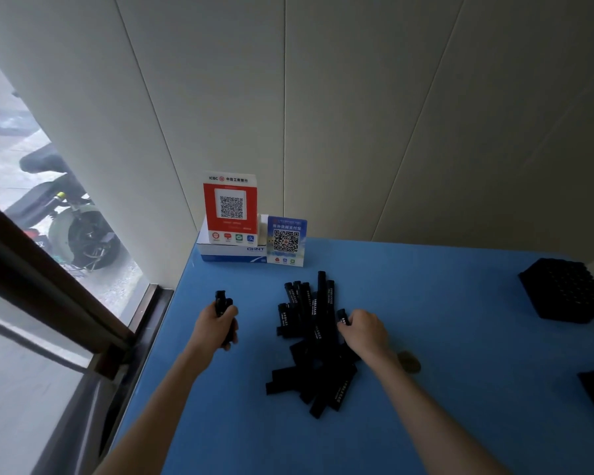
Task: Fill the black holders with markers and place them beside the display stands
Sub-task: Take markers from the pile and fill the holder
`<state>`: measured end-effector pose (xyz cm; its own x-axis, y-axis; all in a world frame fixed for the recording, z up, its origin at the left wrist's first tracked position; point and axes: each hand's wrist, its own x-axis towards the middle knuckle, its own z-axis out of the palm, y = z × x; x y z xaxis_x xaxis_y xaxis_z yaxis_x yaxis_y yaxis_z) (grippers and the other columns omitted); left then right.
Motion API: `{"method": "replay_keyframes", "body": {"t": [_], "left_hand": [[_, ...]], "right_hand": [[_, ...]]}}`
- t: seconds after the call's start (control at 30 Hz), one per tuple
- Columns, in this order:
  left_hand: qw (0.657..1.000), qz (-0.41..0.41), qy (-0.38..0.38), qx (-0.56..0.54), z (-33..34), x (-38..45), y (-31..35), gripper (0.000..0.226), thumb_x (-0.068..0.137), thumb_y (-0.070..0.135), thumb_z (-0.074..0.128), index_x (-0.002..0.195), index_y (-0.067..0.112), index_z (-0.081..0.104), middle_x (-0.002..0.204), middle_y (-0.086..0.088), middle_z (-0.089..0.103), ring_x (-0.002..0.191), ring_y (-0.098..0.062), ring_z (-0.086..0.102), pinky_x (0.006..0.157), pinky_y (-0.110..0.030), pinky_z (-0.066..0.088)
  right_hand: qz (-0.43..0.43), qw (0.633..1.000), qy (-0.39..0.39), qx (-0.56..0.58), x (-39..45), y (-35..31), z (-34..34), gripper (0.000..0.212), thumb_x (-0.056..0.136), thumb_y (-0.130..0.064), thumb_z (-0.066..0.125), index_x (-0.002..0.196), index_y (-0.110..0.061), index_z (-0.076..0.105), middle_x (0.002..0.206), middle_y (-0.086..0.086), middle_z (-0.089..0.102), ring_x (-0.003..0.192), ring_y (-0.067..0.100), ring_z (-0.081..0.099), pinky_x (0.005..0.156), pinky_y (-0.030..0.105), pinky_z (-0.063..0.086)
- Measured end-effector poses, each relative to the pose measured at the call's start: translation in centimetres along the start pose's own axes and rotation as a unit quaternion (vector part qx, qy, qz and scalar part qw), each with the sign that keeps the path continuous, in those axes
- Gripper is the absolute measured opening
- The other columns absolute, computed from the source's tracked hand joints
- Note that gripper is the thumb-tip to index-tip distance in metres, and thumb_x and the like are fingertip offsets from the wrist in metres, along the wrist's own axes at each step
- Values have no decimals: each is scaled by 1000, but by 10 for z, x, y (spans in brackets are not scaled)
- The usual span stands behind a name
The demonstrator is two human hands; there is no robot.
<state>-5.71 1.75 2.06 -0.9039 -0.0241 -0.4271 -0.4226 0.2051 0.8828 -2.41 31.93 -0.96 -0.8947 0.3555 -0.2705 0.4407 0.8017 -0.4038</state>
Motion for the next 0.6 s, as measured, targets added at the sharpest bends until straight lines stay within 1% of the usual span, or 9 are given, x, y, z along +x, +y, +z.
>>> {"method": "replay_keyframes", "body": {"t": [0.07,0.13,0.23,0.27,0.37,0.43,0.5,0.57,0.6], "left_hand": [[1000,4,0,-11,-2,-4,3,7,97,12,52,93,6,50,73,-12,57,51,-23,55,44,-30,39],[1000,3,-2,-14,-4,-7,4,8,98,13,52,95,6,51,76,-12,58,52,-22,54,44,-30,39],[1000,0,-9,-9,-6,-11,3,8,99,13,51,95,7,51,73,-11,56,52,-22,53,44,-29,38],[1000,-1,-11,-9,-7,-12,3,7,99,14,52,96,7,51,73,-11,56,52,-22,52,44,-29,37],[1000,-7,-9,-15,-8,-14,-1,6,99,14,54,99,9,53,72,-10,56,53,-20,51,43,-28,35],[1000,-13,-12,-25,-8,-15,-3,7,98,14,57,101,8,55,70,-10,56,52,-19,50,43,-27,33],[999,-14,-20,-34,-6,-16,-4,8,97,14,59,100,8,55,68,-10,56,53,-19,50,44,-26,33],[999,-14,-27,-35,-3,-19,-3,8,96,14,60,97,8,55,67,-10,56,53,-18,50,46,-27,33],[999,-14,-31,-34,0,-19,-2,9,96,13,61,95,7,55,65,-9,56,53,-18,50,46,-27,33]], "right_hand": [[2,1000,7,5,2,-5,1,41,85,-48,65,68,-17,44,69,1,55,65,22,52,48,28,33],[-2,1000,4,-5,3,-10,2,43,81,-52,69,80,-14,48,81,2,61,72,22,58,49,28,33],[0,1000,-10,-29,5,-17,2,38,78,-39,72,87,-12,46,95,6,63,90,30,64,62,30,41],[5,999,-19,-32,5,-18,0,36,77,-35,72,85,-12,46,94,6,62,90,30,64,63,30,42],[12,998,-50,-39,5,-13,-4,34,79,-36,68,69,-13,46,75,1,58,75,25,61,60,30,44],[19,997,-58,-44,7,-5,-5,36,84,-40,62,65,-13,46,74,2,58,74,24,60,59,30,43],[31,998,-56,-22,9,4,-8,35,89,-39,54,70,-11,48,81,6,60,75,26,58,64,31,45],[44,997,-40,39,9,11,-13,30,91,-37,50,86,-8,50,88,10,60,79,29,58,70,35,49],[51,995,-30,76,7,14,-17,30,92,-37,48,92,-7,50,88,11,60,79,30,60,71,38,52]]}}
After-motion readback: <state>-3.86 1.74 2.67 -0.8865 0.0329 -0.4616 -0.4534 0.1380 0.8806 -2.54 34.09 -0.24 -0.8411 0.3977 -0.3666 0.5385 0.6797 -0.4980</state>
